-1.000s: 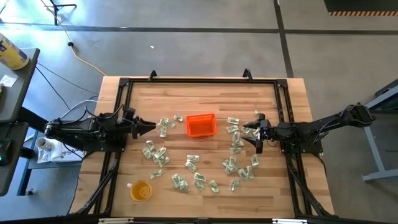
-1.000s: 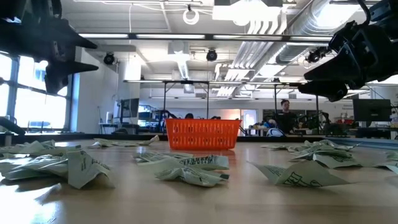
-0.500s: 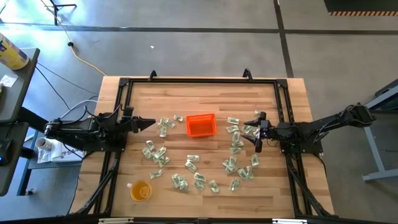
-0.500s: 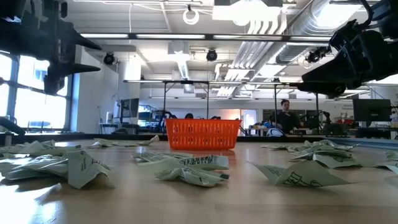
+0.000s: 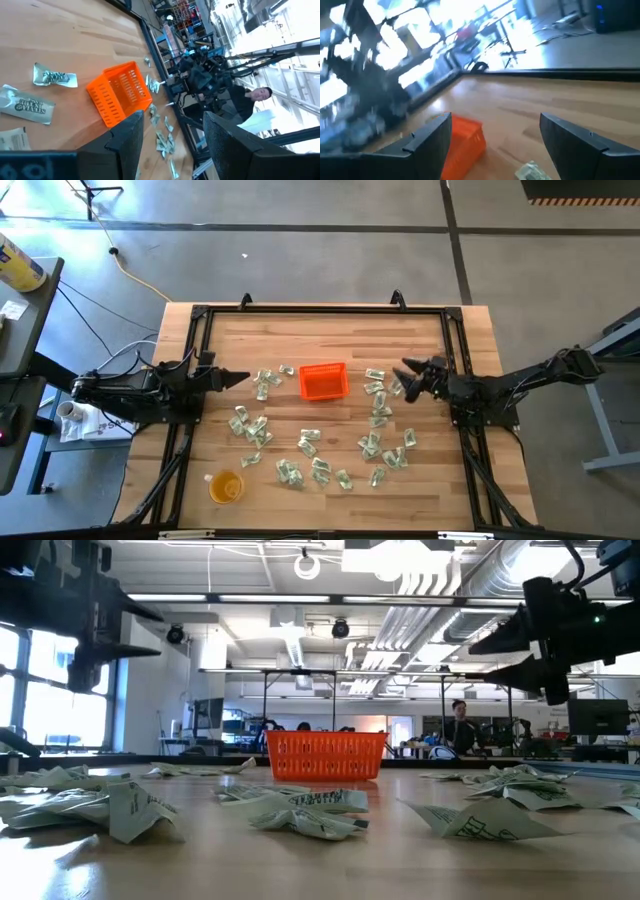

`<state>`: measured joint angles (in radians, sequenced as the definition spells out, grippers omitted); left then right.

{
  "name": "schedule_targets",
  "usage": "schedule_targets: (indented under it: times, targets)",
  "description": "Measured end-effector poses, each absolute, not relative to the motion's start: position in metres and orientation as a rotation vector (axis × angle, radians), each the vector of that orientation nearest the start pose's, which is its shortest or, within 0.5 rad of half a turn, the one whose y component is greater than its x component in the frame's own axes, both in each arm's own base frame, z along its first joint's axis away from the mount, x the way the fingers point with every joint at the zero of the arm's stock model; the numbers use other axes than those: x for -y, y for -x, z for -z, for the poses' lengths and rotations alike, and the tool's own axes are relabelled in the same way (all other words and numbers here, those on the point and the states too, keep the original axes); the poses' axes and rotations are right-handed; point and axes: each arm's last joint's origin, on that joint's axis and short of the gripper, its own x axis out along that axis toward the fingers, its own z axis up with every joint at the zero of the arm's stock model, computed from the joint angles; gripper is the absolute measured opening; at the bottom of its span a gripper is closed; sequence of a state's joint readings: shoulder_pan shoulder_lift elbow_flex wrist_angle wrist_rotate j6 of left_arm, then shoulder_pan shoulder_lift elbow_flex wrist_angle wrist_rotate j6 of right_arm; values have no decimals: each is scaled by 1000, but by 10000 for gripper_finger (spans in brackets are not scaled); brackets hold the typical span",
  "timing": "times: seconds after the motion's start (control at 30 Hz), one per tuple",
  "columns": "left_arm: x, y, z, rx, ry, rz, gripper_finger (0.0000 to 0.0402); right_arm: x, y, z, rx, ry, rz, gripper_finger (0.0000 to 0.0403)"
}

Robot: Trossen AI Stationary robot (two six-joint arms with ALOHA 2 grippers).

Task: Pick and place Stevia / Truvia into bins
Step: Put the stevia packet into the basket

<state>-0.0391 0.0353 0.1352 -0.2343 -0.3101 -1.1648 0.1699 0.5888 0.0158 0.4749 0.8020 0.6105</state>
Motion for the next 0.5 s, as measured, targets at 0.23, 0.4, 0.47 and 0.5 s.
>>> schedule_targets:
  times: [0.23, 0.4, 0.47, 0.5]
  targets:
    - [-5, -89, -184, 43, 1152, -316, 239, 4, -124, -170, 363, -776, 789, 291]
    - [-5, -89, -184, 47, 1176, -316, 239, 5, -121, -180, 475, -790, 844, 291]
    - [-5, -89, -184, 46, 1176, -317, 239, 6, -120, -185, 517, -798, 838, 291]
    - [-5, -89, -184, 45, 1176, -317, 239, 6, -119, -188, 541, -806, 833, 291]
